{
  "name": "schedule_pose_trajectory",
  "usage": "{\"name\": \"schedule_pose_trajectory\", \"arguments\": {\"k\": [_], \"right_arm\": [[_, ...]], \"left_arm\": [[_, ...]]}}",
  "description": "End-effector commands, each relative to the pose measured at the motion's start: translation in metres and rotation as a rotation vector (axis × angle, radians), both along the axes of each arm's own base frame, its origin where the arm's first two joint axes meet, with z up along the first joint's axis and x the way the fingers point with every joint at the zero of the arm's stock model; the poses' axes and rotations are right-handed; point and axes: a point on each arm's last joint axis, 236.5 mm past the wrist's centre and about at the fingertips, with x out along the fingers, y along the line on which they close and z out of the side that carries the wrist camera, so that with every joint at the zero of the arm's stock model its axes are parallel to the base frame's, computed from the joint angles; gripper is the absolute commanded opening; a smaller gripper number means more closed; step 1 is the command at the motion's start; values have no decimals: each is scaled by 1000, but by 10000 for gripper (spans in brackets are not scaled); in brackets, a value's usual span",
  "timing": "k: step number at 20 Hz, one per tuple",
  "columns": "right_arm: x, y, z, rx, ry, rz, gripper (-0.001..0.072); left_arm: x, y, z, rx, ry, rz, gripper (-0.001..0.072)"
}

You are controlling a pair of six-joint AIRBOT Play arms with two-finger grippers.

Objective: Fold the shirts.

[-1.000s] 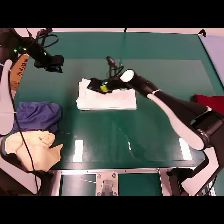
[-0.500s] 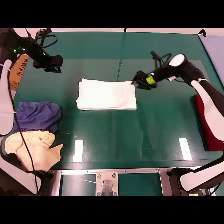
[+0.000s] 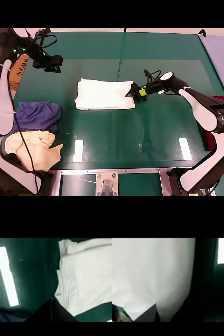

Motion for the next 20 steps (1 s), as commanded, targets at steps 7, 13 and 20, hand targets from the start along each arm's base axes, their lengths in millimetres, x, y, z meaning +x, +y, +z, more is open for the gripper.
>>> {"name": "schedule_pose_trajectory", "arguments": {"k": [7,13,20], "right_arm": [[63,-44,188,133,-346,-58,12],[57,-242,305,16,-563,-431,12],[-13,-459,309,-143,-582,-852,12]], "left_arm": [[-1,0,0,0,5,-1,29],[-3,0,0,1,13,-3,29],[-3,0,0,1,13,-4,29]]}}
